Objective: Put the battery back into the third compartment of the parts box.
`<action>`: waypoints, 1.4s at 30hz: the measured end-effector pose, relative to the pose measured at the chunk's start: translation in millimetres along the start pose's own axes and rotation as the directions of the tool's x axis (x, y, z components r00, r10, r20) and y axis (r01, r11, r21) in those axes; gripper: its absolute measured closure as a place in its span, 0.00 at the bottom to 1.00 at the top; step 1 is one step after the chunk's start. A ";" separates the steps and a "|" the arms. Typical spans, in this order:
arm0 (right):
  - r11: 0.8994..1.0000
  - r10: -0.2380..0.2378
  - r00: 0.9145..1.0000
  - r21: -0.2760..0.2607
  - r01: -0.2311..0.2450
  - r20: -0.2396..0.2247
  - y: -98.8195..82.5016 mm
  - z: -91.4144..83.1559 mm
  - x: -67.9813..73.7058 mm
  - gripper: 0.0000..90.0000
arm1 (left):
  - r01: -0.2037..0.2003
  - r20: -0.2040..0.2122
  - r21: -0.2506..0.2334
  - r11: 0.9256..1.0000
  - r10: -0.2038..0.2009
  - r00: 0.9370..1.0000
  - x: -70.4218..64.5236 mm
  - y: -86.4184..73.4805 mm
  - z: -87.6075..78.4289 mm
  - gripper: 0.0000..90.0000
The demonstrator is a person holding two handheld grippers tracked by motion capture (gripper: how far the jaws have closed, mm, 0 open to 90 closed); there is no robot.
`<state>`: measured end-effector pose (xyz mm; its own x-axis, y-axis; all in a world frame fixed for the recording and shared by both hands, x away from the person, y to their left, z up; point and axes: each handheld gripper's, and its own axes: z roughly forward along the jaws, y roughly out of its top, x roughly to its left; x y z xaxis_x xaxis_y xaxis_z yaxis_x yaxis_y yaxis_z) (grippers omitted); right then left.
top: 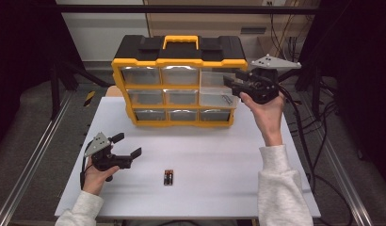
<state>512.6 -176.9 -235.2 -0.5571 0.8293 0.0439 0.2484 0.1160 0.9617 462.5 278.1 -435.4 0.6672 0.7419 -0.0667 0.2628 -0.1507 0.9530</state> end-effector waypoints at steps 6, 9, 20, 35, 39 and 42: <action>0.997 -0.012 1.000 -0.079 0.013 0.020 -13.1 -18.5 12.6 0.20 | 0.000 -0.002 0.000 1.000 0.000 1.000 0.0 0.1 -0.3 0.02; 0.995 0.006 1.000 -0.099 -0.005 0.007 -22.8 -26.4 17.5 0.13 | -0.001 -0.002 0.001 1.000 0.001 1.000 -0.1 0.0 -0.2 0.02; 0.996 0.026 0.999 -0.082 -0.028 -0.035 -70.4 -34.9 35.7 0.06 | 0.002 -0.002 -0.003 1.000 -0.002 1.000 -0.8 0.3 -0.4 0.02; 0.998 0.036 0.997 0.044 -0.033 -0.074 -130.0 -2.9 60.7 0.04 | 0.001 -0.004 -0.003 1.000 -0.001 1.000 -0.8 0.4 -0.9 0.02; 0.996 0.059 0.992 0.080 -0.050 -0.113 -142.7 7.5 69.8 0.04 | 0.001 -0.003 0.000 1.000 -0.001 1.000 -1.3 0.3 -0.5 0.02; 0.993 0.055 0.990 0.112 -0.041 -0.128 -152.0 16.3 78.1 0.04 | 0.000 -0.002 -0.002 1.000 0.000 1.000 -1.1 0.4 -0.7 0.02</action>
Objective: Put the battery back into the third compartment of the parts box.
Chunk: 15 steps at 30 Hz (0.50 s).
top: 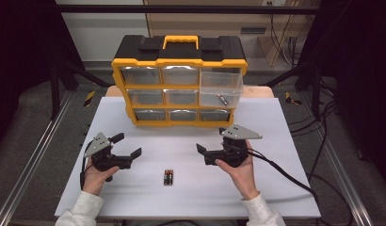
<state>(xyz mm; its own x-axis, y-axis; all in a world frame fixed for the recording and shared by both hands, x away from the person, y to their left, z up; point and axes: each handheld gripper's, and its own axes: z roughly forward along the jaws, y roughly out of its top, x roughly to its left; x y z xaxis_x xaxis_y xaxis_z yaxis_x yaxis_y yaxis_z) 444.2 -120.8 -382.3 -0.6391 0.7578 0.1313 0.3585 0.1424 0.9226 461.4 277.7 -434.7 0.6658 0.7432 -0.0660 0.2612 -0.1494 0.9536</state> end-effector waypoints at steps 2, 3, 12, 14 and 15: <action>1.000 0.004 1.000 0.022 -0.004 -0.013 -5.4 6.6 3.9 0.04 | 0.002 -0.001 -0.001 1.000 -0.002 1.000 0.2 0.0 -0.3 0.02; 0.999 0.005 1.000 0.032 -0.004 -0.017 -8.0 9.8 5.7 0.04 | 0.002 -0.001 -0.002 1.000 -0.002 1.000 0.2 0.1 -0.3 0.02; 0.994 -0.012 0.998 0.106 0.018 -0.053 -24.4 31.8 22.8 0.04 | 0.001 0.000 0.002 1.000 -0.001 1.000 0.3 -0.4 0.1 0.02; 0.992 -0.018 0.998 0.120 0.025 -0.062 -27.0 36.8 27.3 0.04 | 0.002 0.001 0.001 1.000 -0.002 1.000 0.3 -0.4 0.0 0.02; 0.991 -0.023 0.998 0.127 0.031 -0.061 -28.4 39.5 29.8 0.03 | 0.002 0.001 0.001 1.000 -0.002 1.000 0.3 -0.3 0.0 0.02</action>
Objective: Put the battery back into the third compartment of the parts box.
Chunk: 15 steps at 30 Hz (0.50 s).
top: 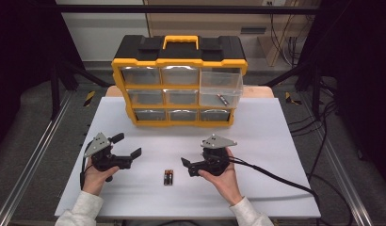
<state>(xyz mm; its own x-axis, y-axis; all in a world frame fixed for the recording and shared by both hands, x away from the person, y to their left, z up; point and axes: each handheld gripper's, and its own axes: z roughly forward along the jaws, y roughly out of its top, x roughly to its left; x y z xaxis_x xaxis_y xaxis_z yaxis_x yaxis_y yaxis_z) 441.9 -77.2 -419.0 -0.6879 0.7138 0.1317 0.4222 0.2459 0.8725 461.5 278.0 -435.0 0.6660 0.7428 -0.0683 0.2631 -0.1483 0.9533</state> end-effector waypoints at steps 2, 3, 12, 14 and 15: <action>1.000 -0.005 1.000 0.019 0.006 -0.006 -2.4 6.2 5.1 0.03 | -0.001 0.000 0.001 1.000 0.001 1.000 0.0 0.0 0.1 0.02; 0.999 -0.009 1.000 0.031 0.010 -0.011 -3.6 9.4 7.3 0.03 | -0.002 -0.001 0.001 1.000 0.002 1.000 -0.1 -0.1 0.1 0.02; 0.993 -0.053 0.998 0.108 0.055 -0.021 -14.0 33.6 24.7 0.04 | -0.003 -0.001 0.001 1.000 0.003 1.000 -0.1 -0.1 0.2 0.02; 0.990 -0.062 0.998 0.127 0.065 -0.027 -17.0 39.0 27.4 0.04 | -0.001 -0.001 0.002 1.000 0.001 1.000 -0.4 -0.1 0.2 0.02; 0.988 -0.068 0.997 0.135 0.071 -0.027 -18.5 41.5 28.8 0.05 | -0.004 -0.001 0.002 1.000 0.004 1.000 -0.4 0.0 0.2 0.02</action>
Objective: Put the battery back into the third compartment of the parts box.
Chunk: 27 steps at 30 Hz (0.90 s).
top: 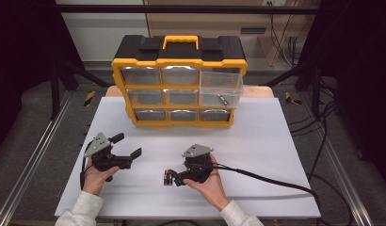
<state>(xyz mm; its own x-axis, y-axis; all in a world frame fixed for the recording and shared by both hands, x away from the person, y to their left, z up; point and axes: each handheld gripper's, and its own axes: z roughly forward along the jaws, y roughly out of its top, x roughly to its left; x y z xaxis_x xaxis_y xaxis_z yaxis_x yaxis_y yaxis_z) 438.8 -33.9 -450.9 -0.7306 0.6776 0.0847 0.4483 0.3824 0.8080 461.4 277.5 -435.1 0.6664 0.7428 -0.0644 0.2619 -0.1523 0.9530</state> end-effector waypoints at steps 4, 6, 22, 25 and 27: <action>1.000 0.014 1.000 0.026 -0.014 -0.012 -4.6 9.4 2.0 0.05 | 0.003 0.000 0.000 1.000 -0.003 1.000 0.1 -0.1 0.0 0.02; 0.999 0.015 1.000 0.041 -0.015 -0.008 -6.5 12.8 2.2 0.05 | 0.003 0.000 -0.001 1.000 -0.003 1.000 0.1 -0.1 0.0 0.02; 0.994 -0.016 0.999 0.110 0.020 -0.041 -18.1 32.3 10.3 0.15 | 0.001 -0.002 0.001 1.000 -0.001 1.000 0.1 -0.2 0.2 0.02; 0.993 -0.018 0.998 0.113 0.025 -0.059 -19.4 33.6 10.8 0.19 | 0.001 -0.002 0.000 1.000 -0.001 1.000 0.2 -0.2 0.1 0.02; 0.993 -0.026 0.998 0.112 0.032 -0.058 -19.7 33.9 10.8 0.23 | 0.001 -0.002 0.001 1.000 -0.001 1.000 0.2 -0.3 0.4 0.02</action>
<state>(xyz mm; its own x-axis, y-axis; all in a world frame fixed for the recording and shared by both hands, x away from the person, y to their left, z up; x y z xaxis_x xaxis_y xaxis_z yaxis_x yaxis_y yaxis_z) 439.4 -12.9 -485.6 -0.7706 0.6298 0.0978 0.4797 0.4720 0.7397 461.8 277.5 -435.5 0.6646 0.7444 -0.0649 0.2637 -0.1524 0.9525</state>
